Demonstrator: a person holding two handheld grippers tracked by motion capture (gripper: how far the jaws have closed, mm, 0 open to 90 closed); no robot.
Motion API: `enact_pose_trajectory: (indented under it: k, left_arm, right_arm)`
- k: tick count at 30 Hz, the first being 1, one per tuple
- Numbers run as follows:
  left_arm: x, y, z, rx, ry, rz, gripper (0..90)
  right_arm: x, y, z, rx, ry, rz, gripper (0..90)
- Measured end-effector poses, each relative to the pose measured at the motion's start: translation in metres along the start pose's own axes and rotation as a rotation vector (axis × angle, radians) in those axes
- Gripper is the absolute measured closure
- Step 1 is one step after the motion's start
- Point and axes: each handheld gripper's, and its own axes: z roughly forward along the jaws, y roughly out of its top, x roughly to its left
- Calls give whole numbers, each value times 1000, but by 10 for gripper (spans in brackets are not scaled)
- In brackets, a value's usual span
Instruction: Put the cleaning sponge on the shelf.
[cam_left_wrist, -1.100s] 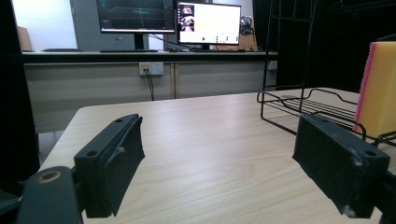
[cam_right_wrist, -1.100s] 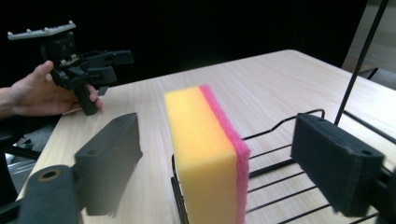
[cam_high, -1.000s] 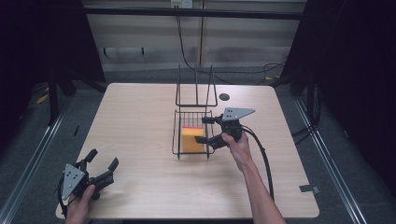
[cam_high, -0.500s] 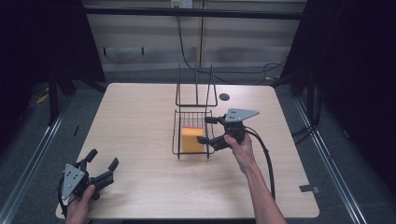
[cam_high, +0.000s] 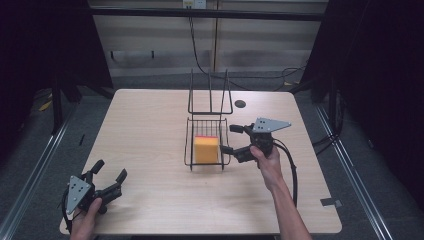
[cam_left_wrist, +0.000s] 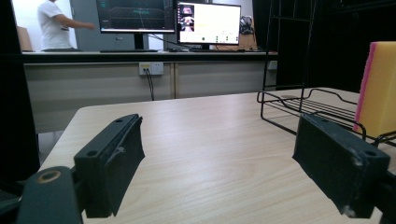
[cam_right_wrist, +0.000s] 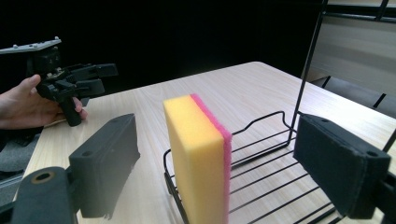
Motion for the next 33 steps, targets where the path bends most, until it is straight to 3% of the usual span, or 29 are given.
enact_pose_trajectory:
  k: [2,5,7,9,22,25,33]
  left_arm:
    - [0,0,0,1,1,1,155]
    - [0,0,0,1,-1,0,156]
    - [0,0,0,0,0,0,155]
    - [0,0,0,0,0,0,155]
    - [0,0,0,0,0,0,155]
    - [0,0,0,0,0,0,155]
    - [0,0,0,0,0,0,155]
  right_arm:
    - [2,-2,-3,-12,-35,8,135]
    - [2,-4,-7,-18,-23,24,136]
    - [4,-9,-15,-27,-64,28,135]
    - [5,-10,-17,-23,-65,33,135]
    - [17,-33,-58,-59,-191,54,143]
    - [20,-37,-62,-60,-199,50,146]
    - [30,-59,-85,-40,-281,46,197]
